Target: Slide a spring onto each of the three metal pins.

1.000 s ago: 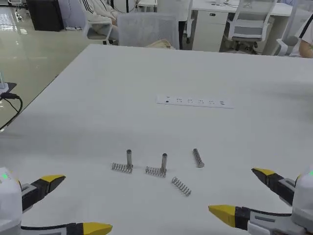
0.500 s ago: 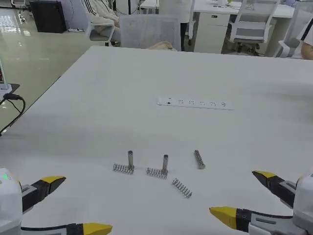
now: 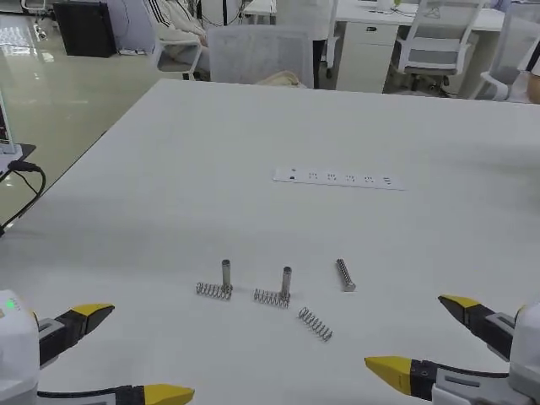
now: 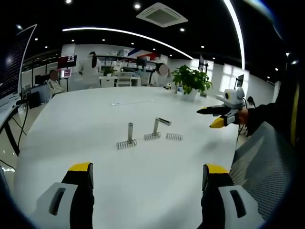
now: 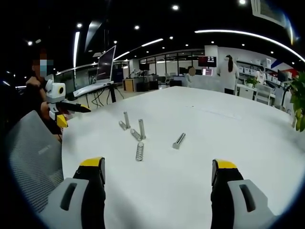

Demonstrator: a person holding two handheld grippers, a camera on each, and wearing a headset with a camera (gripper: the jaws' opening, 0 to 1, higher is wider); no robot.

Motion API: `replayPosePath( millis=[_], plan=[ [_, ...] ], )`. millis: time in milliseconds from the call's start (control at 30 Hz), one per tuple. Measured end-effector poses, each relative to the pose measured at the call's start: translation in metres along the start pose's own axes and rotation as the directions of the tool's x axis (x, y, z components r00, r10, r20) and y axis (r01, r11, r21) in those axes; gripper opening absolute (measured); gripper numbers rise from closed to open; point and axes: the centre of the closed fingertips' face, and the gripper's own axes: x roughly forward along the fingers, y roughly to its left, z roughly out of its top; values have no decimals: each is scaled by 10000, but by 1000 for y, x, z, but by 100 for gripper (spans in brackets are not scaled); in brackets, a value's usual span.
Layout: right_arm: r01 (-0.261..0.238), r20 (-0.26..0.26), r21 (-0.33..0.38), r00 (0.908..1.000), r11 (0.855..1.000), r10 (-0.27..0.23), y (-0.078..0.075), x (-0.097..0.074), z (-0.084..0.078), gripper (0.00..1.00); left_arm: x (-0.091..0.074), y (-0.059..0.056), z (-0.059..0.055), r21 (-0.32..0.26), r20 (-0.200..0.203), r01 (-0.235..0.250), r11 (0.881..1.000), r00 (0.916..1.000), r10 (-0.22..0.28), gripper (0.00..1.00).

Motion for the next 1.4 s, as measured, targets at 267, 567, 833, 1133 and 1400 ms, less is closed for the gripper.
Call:
replayPosePath(
  millis=[267,567,833,1133,1400],
  plan=[
    [34,-51,11,10000,10000,-34,-1,-1,-2,91,0,-1,-1,-5,-28,29,10000,10000,-29,93],
    [31,-141,-52,9999,10000,-31,-2,-1,-3,91,1,-2,-2,7,-92,74,10000,9999,-74,92],
    [5,-244,-36,9997,10000,-5,0,-2,-6,90,2,-2,-3,-8,-123,95,10000,9999,-95,92],
    [52,-253,-10,9997,10000,-53,-1,-2,-7,89,2,-2,-4,0,-172,110,9999,9998,-110,91],
    [141,-253,98,9996,9999,-138,-3,-6,-10,89,1,-2,-4,8,-189,75,10000,9998,-75,91]
  ],
)
